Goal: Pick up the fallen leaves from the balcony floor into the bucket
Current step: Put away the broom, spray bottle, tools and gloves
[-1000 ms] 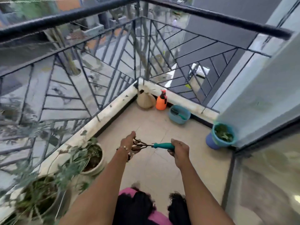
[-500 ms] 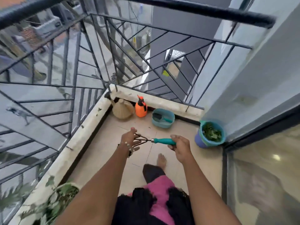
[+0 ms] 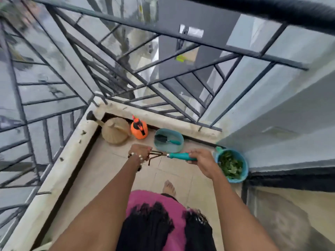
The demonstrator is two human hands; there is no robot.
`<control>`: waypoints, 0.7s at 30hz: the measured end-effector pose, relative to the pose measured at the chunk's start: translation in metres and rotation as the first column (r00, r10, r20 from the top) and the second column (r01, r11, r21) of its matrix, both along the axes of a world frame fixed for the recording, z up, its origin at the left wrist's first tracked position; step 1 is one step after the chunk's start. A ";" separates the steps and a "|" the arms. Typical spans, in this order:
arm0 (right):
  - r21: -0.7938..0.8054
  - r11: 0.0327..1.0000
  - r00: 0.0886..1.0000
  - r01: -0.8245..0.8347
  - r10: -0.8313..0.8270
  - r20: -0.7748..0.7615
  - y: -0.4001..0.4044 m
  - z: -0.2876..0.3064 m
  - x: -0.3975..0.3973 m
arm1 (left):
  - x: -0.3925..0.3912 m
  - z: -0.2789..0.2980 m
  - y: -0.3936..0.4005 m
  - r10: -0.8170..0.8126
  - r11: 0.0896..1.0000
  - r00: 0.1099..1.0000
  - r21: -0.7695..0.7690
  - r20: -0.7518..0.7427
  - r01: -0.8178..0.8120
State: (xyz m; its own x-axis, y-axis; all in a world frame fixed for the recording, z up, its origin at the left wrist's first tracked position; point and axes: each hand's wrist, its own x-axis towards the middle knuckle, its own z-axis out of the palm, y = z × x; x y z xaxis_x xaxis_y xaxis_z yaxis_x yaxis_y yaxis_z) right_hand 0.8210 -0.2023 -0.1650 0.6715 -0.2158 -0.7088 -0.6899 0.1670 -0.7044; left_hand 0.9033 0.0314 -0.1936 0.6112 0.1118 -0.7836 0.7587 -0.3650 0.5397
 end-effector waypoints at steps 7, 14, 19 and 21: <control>-0.127 0.917 0.920 -0.378 0.356 -0.166 -0.026 -0.077 0.078 | 0.087 -0.069 -0.024 -0.181 0.982 0.982 0.049 -0.060 0.184; -0.214 0.456 0.503 -0.864 0.801 -0.325 -0.025 -0.238 0.158 | 0.150 -0.206 -0.026 -0.422 0.905 0.905 0.033 -0.054 0.424; -0.373 0.342 0.485 -0.862 0.771 -0.412 -0.014 -0.377 0.190 | 0.179 -0.314 -0.036 -0.527 0.846 0.847 0.136 0.068 0.516; -0.414 0.362 0.528 -0.835 0.739 -0.418 -0.009 -0.429 0.196 | 0.186 -0.355 -0.040 -0.539 0.839 0.834 0.161 0.117 0.520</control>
